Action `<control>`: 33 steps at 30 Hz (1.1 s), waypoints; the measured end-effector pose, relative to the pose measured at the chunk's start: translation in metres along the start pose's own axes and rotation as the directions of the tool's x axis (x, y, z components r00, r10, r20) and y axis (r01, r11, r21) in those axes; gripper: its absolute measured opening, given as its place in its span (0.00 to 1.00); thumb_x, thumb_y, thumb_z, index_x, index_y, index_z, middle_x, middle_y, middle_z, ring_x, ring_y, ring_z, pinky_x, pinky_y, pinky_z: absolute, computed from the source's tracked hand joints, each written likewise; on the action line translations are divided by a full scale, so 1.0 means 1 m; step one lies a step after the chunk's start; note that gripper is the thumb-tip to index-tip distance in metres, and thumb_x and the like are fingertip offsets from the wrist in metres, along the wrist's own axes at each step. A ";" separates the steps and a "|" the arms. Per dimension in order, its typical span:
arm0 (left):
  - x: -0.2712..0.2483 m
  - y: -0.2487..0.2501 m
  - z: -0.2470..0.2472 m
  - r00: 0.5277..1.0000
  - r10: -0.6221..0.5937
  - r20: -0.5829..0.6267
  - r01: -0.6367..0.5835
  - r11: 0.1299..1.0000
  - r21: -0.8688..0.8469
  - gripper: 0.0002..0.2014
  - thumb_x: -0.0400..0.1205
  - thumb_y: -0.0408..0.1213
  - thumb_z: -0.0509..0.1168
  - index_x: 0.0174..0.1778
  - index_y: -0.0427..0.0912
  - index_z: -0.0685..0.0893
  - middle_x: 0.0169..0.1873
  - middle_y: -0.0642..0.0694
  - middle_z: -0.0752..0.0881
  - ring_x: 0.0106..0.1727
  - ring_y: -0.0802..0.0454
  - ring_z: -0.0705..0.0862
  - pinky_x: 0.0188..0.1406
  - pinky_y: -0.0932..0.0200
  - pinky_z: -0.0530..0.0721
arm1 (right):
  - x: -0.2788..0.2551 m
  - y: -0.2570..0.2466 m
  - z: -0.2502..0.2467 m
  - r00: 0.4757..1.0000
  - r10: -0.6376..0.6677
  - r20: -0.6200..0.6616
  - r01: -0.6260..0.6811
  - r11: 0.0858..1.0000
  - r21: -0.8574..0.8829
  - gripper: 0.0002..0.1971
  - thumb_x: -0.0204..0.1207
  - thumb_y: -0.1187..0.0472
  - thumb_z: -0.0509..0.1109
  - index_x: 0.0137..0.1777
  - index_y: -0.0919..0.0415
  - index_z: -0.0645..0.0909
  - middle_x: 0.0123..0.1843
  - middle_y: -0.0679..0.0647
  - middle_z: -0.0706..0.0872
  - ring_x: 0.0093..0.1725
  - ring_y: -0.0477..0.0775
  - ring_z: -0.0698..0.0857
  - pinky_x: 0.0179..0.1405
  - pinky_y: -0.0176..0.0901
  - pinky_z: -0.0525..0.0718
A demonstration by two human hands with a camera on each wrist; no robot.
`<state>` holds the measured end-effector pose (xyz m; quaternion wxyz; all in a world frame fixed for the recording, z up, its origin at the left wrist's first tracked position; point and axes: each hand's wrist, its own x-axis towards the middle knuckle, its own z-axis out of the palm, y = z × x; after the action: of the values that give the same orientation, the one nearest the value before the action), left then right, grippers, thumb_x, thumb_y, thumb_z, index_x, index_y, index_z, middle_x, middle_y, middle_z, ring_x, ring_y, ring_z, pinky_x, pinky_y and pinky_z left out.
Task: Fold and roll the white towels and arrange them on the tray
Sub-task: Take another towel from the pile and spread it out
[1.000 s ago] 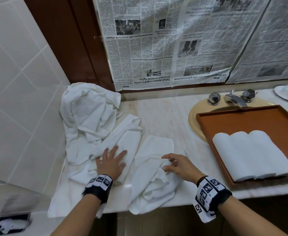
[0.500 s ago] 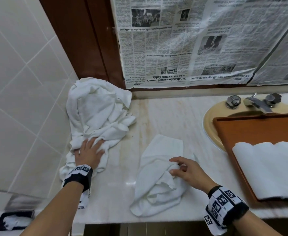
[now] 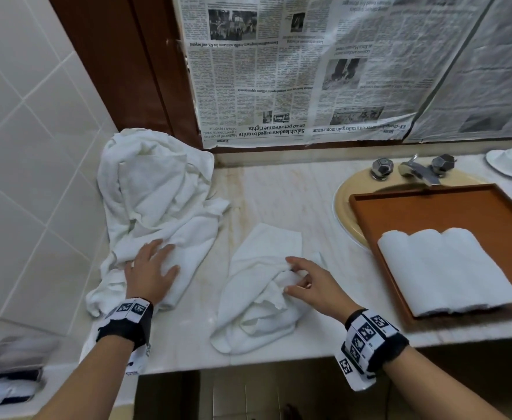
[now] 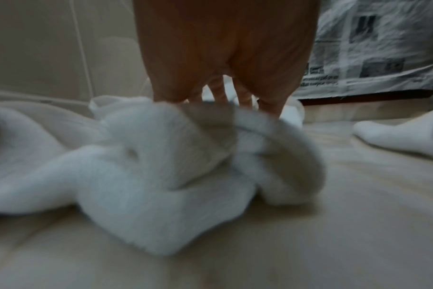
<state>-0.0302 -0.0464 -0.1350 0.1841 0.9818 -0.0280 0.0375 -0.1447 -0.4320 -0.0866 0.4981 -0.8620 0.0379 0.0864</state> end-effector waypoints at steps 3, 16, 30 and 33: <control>-0.031 0.032 -0.007 0.981 0.146 -0.126 -0.158 0.983 -0.091 0.26 0.78 0.54 0.68 0.71 0.49 0.81 0.73 0.45 0.77 0.73 0.42 0.77 0.65 0.31 0.77 | -0.012 -0.002 -0.002 0.999 -0.003 -0.035 0.002 1.000 -0.029 0.28 0.71 0.56 0.81 0.69 0.45 0.76 0.62 0.42 0.79 0.45 0.49 0.84 0.44 0.26 0.79; -0.083 0.169 0.010 0.791 0.582 0.186 -0.542 0.809 -0.229 0.12 0.74 0.47 0.70 0.53 0.57 0.87 0.73 0.52 0.77 0.70 0.41 0.76 0.55 0.41 0.83 | -0.048 -0.007 0.005 1.000 -0.006 0.026 0.012 0.965 -0.261 0.04 0.79 0.59 0.72 0.45 0.60 0.83 0.40 0.49 0.83 0.39 0.46 0.78 0.41 0.39 0.74; -0.194 0.147 -0.010 0.622 0.347 0.702 -0.244 0.938 -0.247 0.08 0.77 0.39 0.73 0.38 0.58 0.83 0.39 0.56 0.88 0.47 0.56 0.88 0.41 0.75 0.79 | -0.132 0.021 -0.027 0.963 0.021 0.270 0.022 0.987 -0.156 0.04 0.75 0.50 0.74 0.46 0.47 0.86 0.45 0.47 0.89 0.48 0.46 0.85 0.55 0.45 0.81; -0.215 0.152 -0.028 0.590 0.373 0.716 -0.188 0.926 -0.327 0.05 0.79 0.43 0.73 0.38 0.57 0.85 0.38 0.57 0.87 0.45 0.62 0.87 0.42 0.74 0.79 | -0.154 0.020 -0.044 0.954 -0.039 0.297 0.069 0.993 -0.091 0.05 0.74 0.46 0.73 0.44 0.45 0.86 0.45 0.47 0.89 0.49 0.44 0.86 0.55 0.44 0.80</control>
<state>-0.2569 -0.1693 -0.0726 0.2520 0.8602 -0.2628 -0.3571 -0.2941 -0.4835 -0.0533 0.4564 -0.8641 -0.0646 0.2020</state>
